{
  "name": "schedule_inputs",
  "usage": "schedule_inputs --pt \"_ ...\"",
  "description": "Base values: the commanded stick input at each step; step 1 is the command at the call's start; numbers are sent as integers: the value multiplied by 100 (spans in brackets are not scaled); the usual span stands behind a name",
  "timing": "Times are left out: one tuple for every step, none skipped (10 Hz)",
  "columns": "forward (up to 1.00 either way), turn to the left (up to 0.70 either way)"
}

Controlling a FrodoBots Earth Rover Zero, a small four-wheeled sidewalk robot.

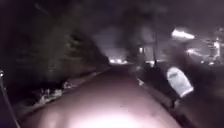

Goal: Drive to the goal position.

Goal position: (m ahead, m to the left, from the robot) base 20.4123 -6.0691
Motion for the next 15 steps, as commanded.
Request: schedule_inputs --pt "50 8" --pt "50 6" --pt "50 10" --pt "50 8" --pt "50 9" --pt "50 9" --pt "50 9" --pt "50 11" --pt "50 9" --pt "50 0" --pt "50 -4" --pt "50 -12" --pt "50 -36" --pt "50 8" --pt "50 0"
